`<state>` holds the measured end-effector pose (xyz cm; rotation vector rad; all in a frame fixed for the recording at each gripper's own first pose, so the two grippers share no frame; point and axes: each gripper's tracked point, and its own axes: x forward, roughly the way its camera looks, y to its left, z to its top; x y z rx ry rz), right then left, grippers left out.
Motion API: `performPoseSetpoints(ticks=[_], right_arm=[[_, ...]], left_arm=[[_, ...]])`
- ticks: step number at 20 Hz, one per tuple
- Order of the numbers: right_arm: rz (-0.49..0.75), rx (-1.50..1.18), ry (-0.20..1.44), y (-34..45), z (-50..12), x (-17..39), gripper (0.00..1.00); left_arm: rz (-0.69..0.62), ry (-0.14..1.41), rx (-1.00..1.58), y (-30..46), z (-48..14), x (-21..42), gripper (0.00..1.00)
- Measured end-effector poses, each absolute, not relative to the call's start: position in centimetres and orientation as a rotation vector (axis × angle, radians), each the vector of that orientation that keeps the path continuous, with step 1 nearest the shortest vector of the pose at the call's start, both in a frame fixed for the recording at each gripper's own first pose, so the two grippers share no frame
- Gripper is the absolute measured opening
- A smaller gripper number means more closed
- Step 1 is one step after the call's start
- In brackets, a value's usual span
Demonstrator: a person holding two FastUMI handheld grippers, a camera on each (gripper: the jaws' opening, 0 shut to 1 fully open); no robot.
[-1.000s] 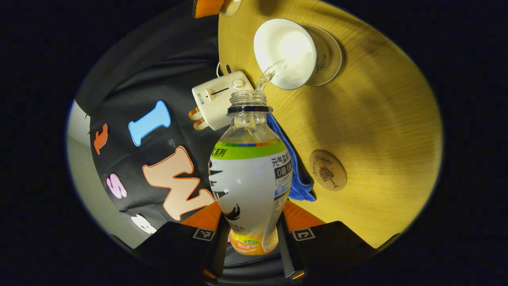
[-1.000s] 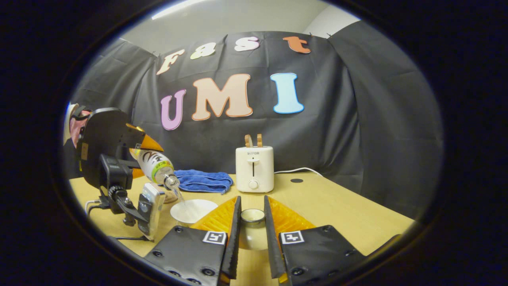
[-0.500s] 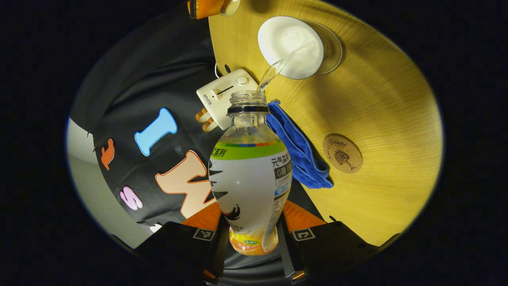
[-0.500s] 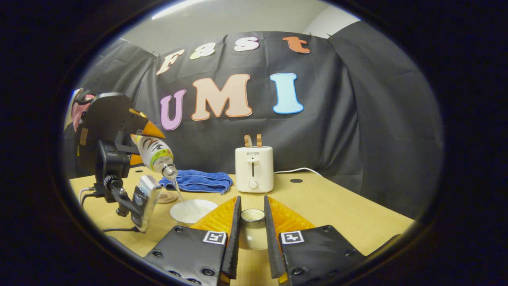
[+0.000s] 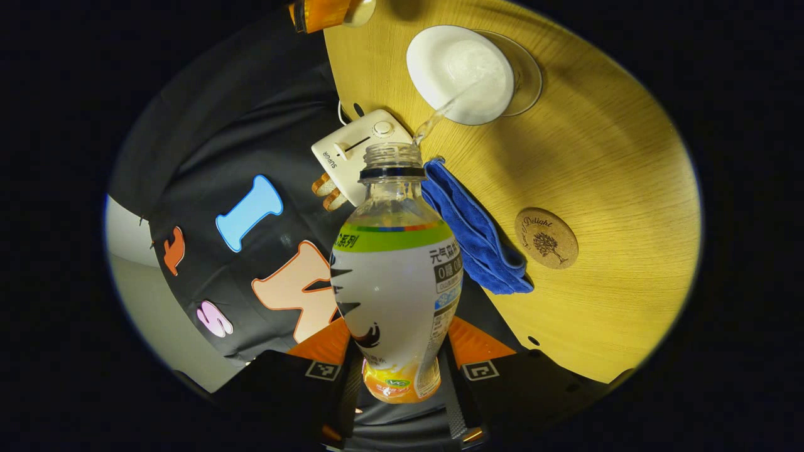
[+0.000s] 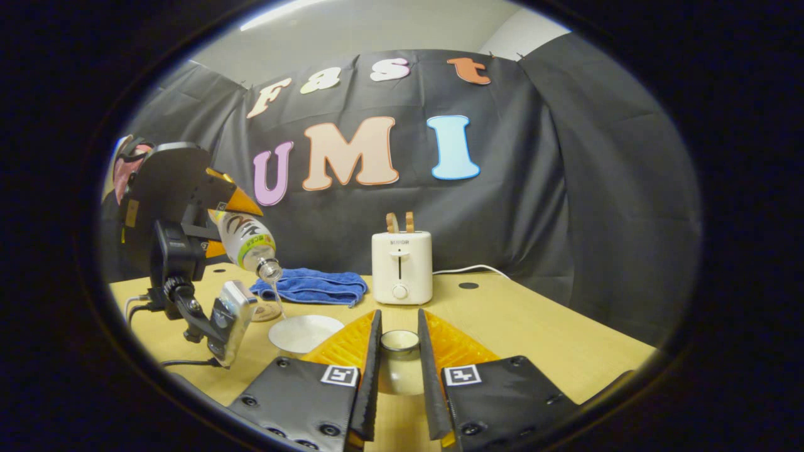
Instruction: Open the teacup lid with one hand, grasp the water bottle and pour water into the teacup with the other hand; after pouring, place the water bottle on the coaster and then close the teacup lid.
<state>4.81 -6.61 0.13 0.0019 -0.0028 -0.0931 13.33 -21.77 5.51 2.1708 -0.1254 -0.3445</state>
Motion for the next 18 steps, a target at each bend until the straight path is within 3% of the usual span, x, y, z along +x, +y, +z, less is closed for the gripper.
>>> performPoseSetpoints(ticks=[7, 12, 18], right_arm=[[-0.093, 0.002, -0.001, -6.6, 0.1, 4.8, 0.36], [-0.099, 0.001, -0.001, -6.7, 0.1, 4.8, 0.36], [-0.099, 0.002, -0.002, -6.7, 0.2, 4.9, 0.36]], left_arm=[[-0.429, -0.089, 1.970, -21.5, 2.4, 13.8, 0.54], [-0.510, 0.008, 1.505, -21.1, -1.6, 12.9, 0.54], [-0.491, 0.003, 0.918, -21.3, -1.2, 11.1, 0.54]])
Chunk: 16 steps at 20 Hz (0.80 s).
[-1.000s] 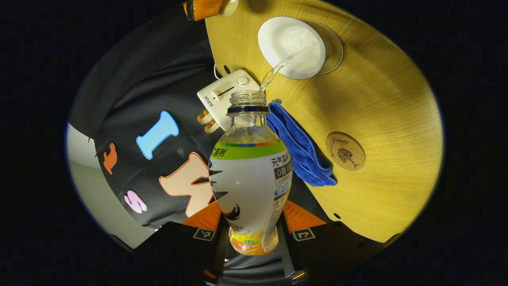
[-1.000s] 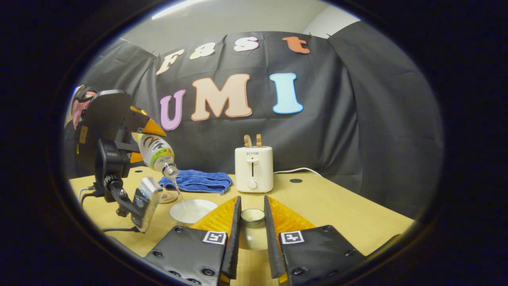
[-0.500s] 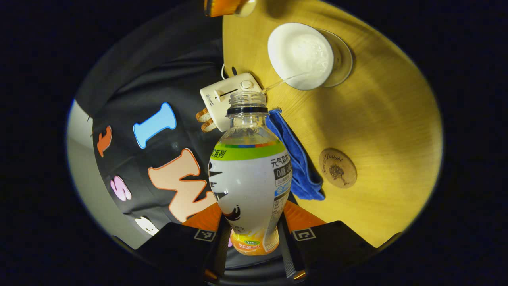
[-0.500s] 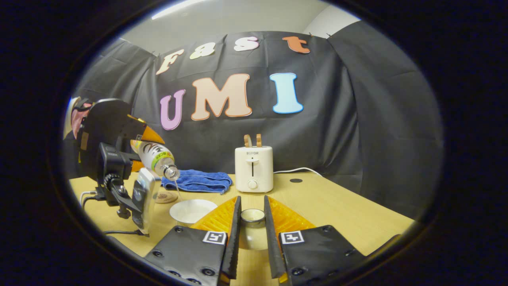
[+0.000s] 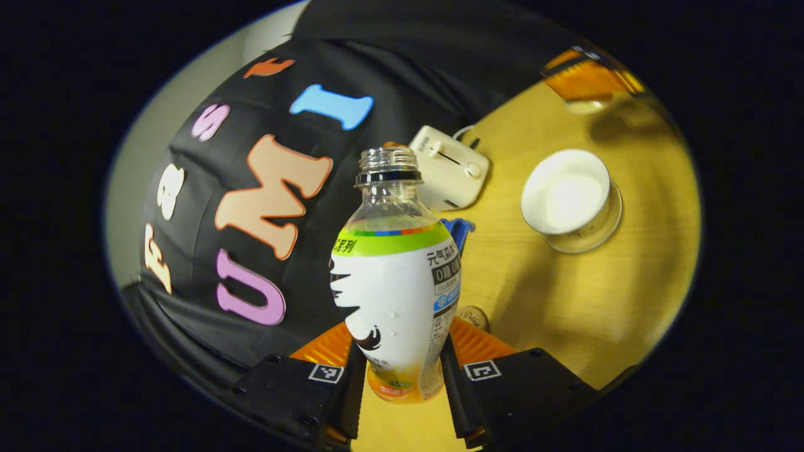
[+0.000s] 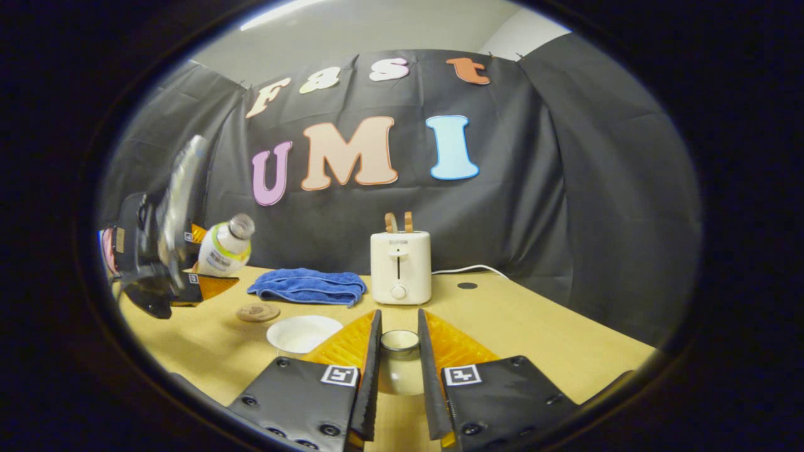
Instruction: Open the teacup lid with one hand, grasp the water bottle and pour water into the teacup with the other hand; after pouring, place the water bottle on the coaster and then close the teacup lid.
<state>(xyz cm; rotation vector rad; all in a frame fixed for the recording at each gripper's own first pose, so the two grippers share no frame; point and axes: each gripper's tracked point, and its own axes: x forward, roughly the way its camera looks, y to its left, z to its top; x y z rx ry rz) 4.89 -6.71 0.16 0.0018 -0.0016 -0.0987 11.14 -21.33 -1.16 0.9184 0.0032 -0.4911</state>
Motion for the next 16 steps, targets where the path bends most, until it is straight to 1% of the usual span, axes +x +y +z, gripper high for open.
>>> performPoseSetpoints(ticks=[2, 5, 6, 7, 8, 9, 12, 16], right_arm=[[-0.099, 0.002, -0.002, -6.7, 0.1, 4.9, 0.36], [-0.099, 0.002, -0.003, -6.7, 0.1, 4.8, 0.36], [-0.099, 0.002, -0.002, -6.7, 0.1, 4.9, 0.36], [-0.098, 0.002, -0.003, -6.7, 0.1, 4.9, 0.36], [-0.098, 0.002, -0.003, -6.7, 0.1, 4.9, 0.36], [-0.098, 0.002, -0.004, -6.7, 0.1, 4.9, 0.36], [-0.098, 0.002, -0.005, -6.7, 0.2, 4.9, 0.36], [-0.098, 0.002, -0.004, -6.7, 0.1, 4.9, 0.36]], left_arm=[[-0.484, -0.021, 0.704, -21.5, -0.1, 11.1, 0.53], [-0.481, 0.011, 0.412, -22.1, 0.7, 12.1, 0.54], [-0.479, 0.012, 0.326, -22.0, 0.9, 12.8, 0.54], [-0.479, 0.016, 0.253, -22.2, 1.1, 13.4, 0.51], [-0.471, 0.014, 0.181, -22.1, 0.8, 13.9, 0.54], [-0.469, 0.019, 0.119, -22.2, 0.7, 14.0, 0.53], [-0.465, 0.039, -0.002, -21.7, 0.2, 14.6, 0.53], [-0.464, 0.076, -0.011, -22.0, -0.6, 15.0, 0.53]])
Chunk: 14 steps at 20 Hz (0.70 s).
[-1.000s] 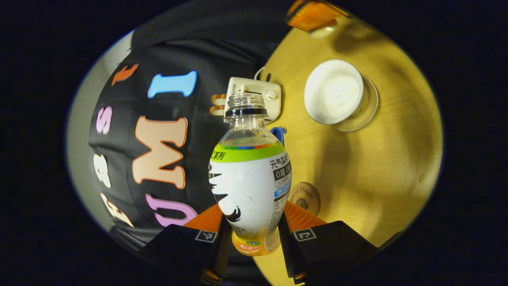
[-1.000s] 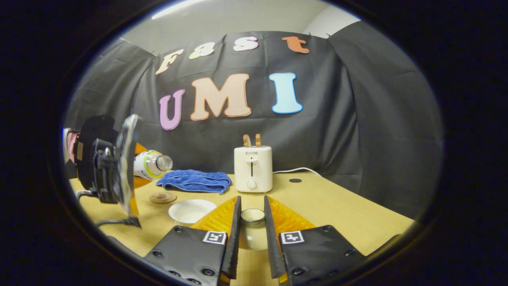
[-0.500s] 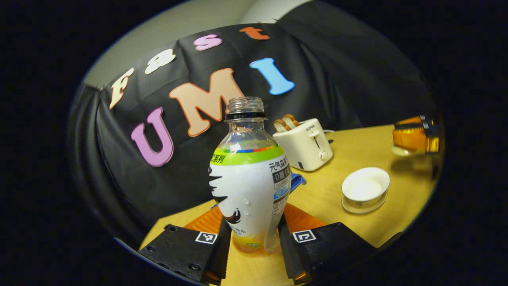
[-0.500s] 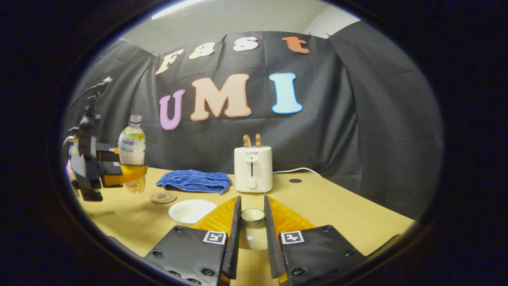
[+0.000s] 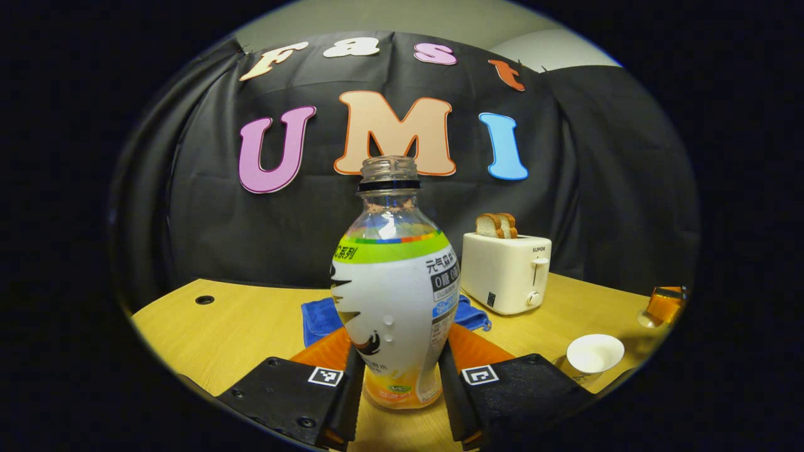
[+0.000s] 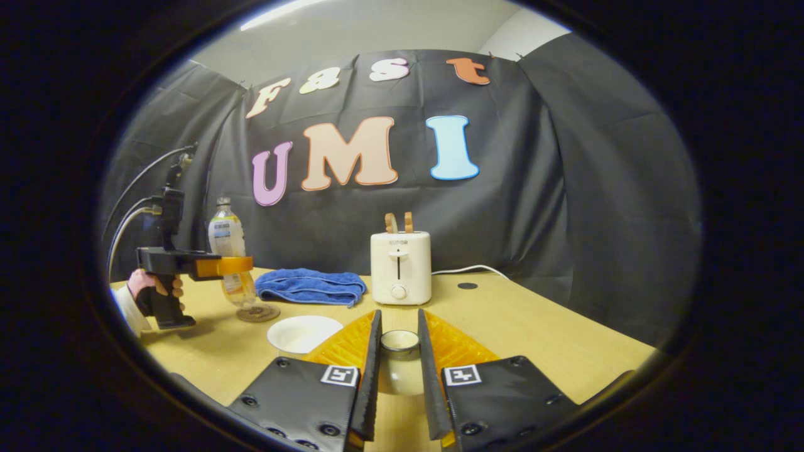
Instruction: Open the teacup lid with one hand, grasp the water bottle and pour water into the teacup with the other hand; after pouring, place the water bottle on the coaster and then close the teacup lid.
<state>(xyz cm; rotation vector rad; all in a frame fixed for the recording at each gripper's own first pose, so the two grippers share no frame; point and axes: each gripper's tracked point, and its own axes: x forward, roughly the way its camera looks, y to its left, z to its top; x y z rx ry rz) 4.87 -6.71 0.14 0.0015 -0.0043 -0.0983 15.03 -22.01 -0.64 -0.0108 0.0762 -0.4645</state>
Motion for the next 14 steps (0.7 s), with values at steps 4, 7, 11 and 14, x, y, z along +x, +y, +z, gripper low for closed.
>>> performPoseSetpoints(ticks=[4, 7, 11, 14], right_arm=[[-0.099, 0.002, -0.005, -6.7, 0.1, 4.8, 0.36], [-0.099, 0.002, -0.005, -6.7, 0.1, 4.9, 0.36], [-0.099, 0.001, -0.005, -6.7, 0.0, 4.9, 0.36], [-0.099, 0.002, -0.006, -6.7, 0.1, 4.9, 0.36]], left_arm=[[-0.471, 0.092, 0.002, -22.2, -1.1, 15.8, 0.53], [-0.479, 0.119, 0.020, -22.5, -1.9, 16.1, 0.53], [-0.485, 0.130, 0.018, -22.7, -2.5, 16.1, 0.54], [-0.495, 0.133, 0.011, -22.9, -2.5, 16.1, 0.58]])
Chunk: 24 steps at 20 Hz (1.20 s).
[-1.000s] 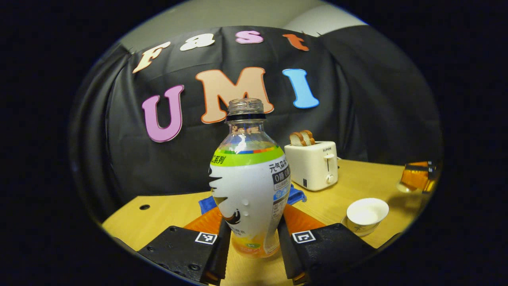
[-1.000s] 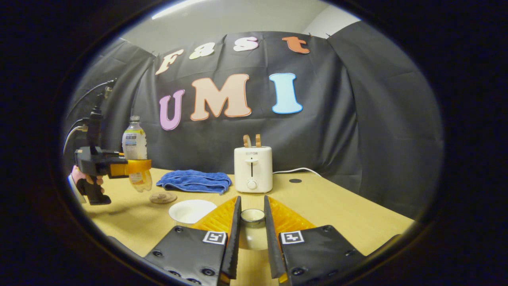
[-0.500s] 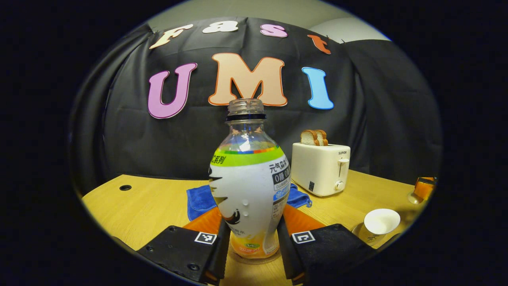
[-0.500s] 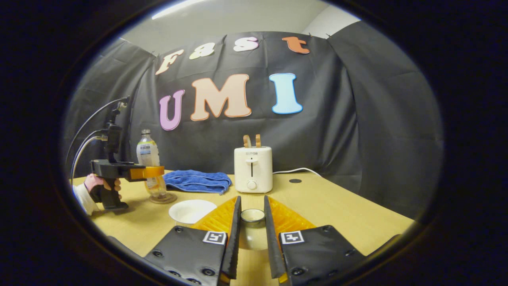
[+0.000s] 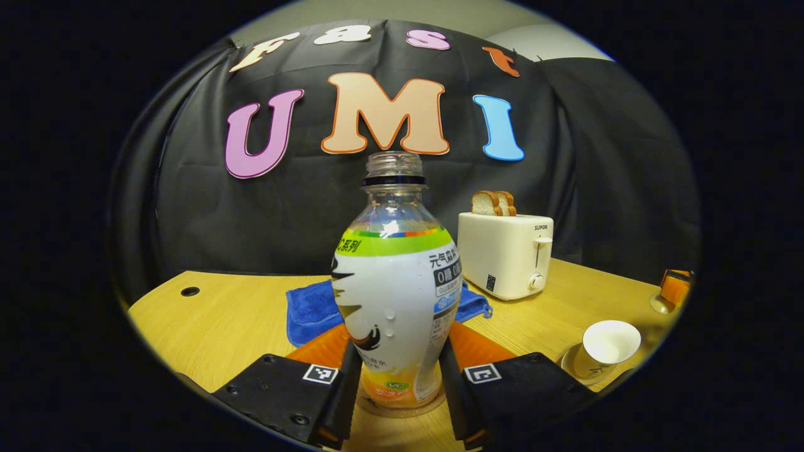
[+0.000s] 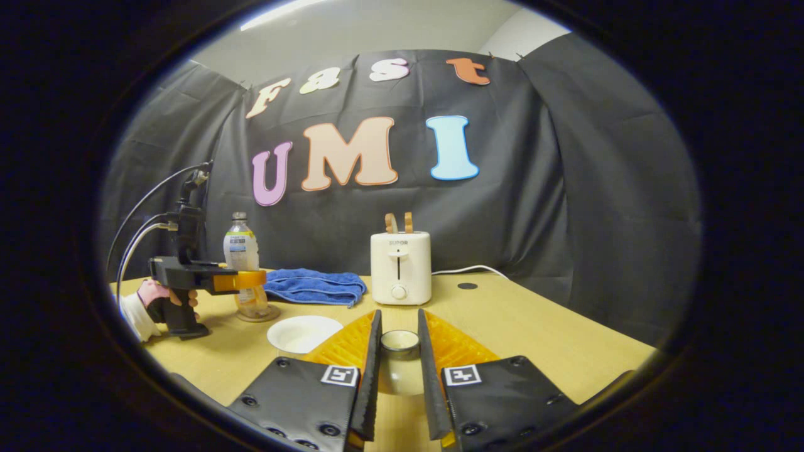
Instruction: Open the teacup lid with one hand, grasp the water bottle and pour water into the teacup with the other hand; after pouring, place the water bottle on the coaster and then close the teacup lid.
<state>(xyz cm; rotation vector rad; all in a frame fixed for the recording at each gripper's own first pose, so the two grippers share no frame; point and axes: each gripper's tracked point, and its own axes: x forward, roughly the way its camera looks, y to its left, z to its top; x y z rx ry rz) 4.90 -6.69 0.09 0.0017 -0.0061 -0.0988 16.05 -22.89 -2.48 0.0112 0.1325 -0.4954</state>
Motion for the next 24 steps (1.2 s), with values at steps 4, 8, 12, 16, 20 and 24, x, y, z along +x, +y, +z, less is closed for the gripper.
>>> performPoseSetpoints(ticks=[4, 8, 12, 16, 20, 24], right_arm=[[-0.099, 0.002, -0.006, -6.7, 0.1, 4.9, 0.36], [-0.099, 0.001, -0.006, -6.7, 0.1, 4.9, 0.36], [-0.098, 0.001, -0.005, -6.7, 0.1, 4.9, 0.36], [-0.090, 0.001, -0.004, -6.5, 0.1, 5.0, 0.36], [-0.063, 0.001, -0.002, -5.4, 0.1, 5.7, 0.36], [-0.012, 0.003, -0.001, -3.3, -0.1, 7.2, 0.36]], left_arm=[[-0.505, 0.145, 0.017, -23.1, -2.8, 16.2, 0.63], [-0.519, 0.153, 0.026, -23.2, -2.9, 15.9, 0.73], [-0.519, 0.116, 0.018, -23.0, -2.6, 15.2, 0.90], [-0.519, 0.095, 0.031, -22.3, -2.4, 14.1, 0.90], [-0.495, 0.035, 0.005, -21.0, -1.4, 12.7, 0.90], [-0.487, 0.009, 0.003, -20.0, -1.2, 11.2, 0.90]])
